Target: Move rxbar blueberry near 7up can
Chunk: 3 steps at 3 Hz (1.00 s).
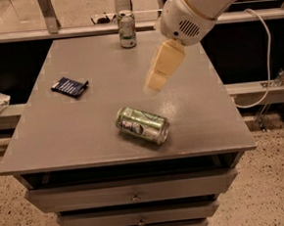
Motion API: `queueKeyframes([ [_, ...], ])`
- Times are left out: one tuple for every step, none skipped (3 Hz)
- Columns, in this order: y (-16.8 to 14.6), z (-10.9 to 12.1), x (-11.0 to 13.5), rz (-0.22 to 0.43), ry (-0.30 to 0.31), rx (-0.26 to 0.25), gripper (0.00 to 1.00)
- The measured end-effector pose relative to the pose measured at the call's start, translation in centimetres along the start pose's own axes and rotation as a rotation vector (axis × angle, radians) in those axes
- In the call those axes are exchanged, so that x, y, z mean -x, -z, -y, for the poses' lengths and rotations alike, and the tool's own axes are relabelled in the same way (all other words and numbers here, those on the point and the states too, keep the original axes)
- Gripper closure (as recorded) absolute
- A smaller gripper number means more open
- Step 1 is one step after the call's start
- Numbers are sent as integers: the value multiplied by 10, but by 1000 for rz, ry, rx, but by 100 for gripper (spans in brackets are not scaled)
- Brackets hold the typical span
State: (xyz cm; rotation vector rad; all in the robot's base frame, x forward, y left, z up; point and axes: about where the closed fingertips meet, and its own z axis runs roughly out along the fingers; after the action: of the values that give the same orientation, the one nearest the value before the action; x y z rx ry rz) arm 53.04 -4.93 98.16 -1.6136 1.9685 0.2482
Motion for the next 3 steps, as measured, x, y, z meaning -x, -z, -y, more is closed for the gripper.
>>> queueKeyframes([
  [-26,-13,8,70,-54,39,0],
  [-82,-21,38,171,-103,66,0],
  [-129,-17,75,259,-139,68,0],
])
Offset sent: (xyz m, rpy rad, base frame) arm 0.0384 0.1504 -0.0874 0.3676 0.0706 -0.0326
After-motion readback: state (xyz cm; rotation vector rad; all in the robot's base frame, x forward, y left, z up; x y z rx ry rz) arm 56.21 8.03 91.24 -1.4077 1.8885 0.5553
